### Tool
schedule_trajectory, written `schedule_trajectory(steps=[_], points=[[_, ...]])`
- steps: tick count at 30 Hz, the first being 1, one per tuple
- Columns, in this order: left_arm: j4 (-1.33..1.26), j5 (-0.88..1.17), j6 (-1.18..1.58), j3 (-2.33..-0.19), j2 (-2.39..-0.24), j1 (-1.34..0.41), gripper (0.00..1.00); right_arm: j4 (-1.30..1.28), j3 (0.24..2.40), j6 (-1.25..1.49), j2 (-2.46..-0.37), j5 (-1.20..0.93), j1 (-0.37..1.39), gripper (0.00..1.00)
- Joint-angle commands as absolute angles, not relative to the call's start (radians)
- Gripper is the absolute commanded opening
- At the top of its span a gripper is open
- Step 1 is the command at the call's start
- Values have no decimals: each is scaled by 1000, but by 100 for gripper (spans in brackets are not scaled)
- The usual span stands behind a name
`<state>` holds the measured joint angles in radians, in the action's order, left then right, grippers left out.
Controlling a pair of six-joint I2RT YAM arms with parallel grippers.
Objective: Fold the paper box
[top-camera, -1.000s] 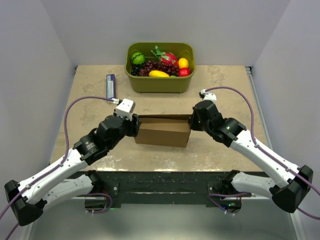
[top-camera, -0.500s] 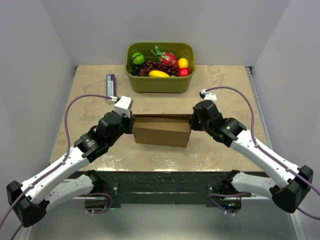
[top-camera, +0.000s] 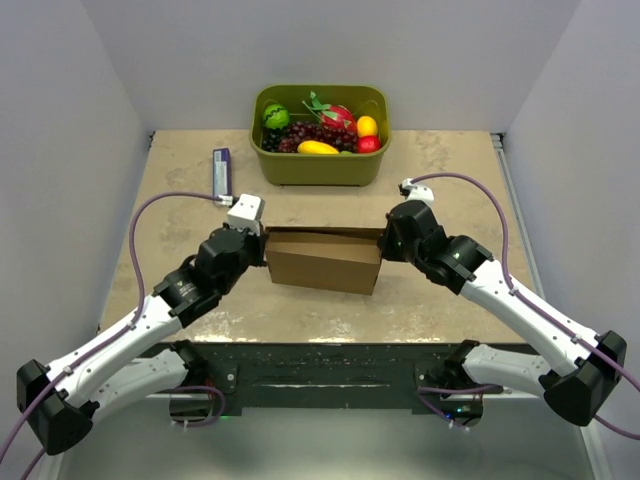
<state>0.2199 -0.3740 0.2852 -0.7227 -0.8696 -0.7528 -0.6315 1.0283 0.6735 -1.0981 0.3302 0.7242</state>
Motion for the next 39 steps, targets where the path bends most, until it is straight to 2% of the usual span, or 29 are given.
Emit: schedule_trajectory(steps=[1, 28, 34, 39], points=[[276, -310, 316, -673, -893, -765, 0, -692, 1019, 675, -1109, 311, 732, 0], [284, -318, 328, -620, -874, -765, 0, -867, 917, 709, -1075, 449, 730, 0], [276, -308, 327, -647, -873, -765, 0, -741, 962, 703, -1065, 359, 732, 0], [273, -365, 314, -702, -903, -762, 0, -568, 1025, 680, -1144, 292, 730, 0]])
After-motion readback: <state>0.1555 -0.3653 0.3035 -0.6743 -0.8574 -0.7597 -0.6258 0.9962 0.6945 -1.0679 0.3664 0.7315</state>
